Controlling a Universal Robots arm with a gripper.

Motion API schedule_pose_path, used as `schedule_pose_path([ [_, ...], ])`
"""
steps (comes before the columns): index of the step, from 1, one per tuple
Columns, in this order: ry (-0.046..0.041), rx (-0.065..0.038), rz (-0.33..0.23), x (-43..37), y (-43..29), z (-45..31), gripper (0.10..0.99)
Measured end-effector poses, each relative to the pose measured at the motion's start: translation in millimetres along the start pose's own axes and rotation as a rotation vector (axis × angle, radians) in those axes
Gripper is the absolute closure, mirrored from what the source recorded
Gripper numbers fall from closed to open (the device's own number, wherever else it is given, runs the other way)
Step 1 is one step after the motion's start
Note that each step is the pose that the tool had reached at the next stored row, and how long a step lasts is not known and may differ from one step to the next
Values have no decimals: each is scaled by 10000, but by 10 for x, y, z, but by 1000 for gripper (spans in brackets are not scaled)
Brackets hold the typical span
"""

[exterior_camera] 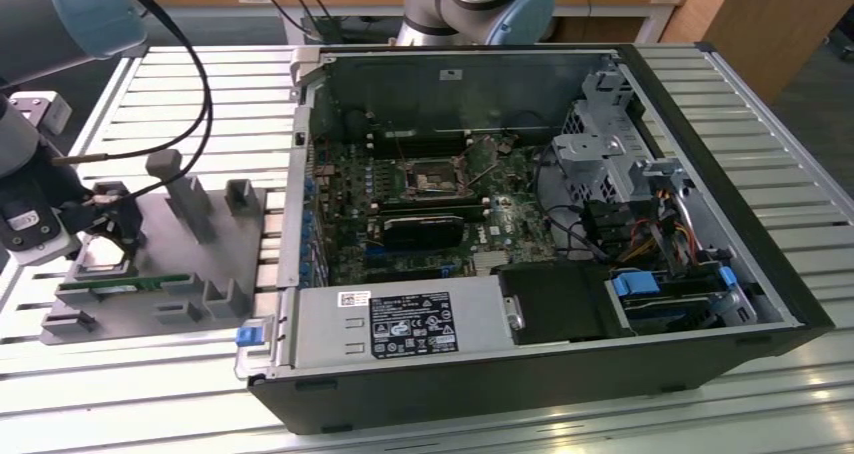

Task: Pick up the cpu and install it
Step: 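Pick up the cpu and move it towards the insertion slot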

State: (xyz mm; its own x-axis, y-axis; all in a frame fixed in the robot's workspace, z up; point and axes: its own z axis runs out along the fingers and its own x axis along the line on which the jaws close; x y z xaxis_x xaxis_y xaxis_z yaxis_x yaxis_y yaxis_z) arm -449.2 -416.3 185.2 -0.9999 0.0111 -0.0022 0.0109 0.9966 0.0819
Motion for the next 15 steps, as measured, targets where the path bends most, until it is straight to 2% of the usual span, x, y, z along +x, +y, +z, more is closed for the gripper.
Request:
schedule_pose_path([
  [10,-23,4,-3,12,-3,22,392],
  [11,-23,6,-3,12,-3,29,404],
  [13,-22,17,-3,13,-3,29,545],
  [15,-23,19,-3,12,-3,29,545],
])
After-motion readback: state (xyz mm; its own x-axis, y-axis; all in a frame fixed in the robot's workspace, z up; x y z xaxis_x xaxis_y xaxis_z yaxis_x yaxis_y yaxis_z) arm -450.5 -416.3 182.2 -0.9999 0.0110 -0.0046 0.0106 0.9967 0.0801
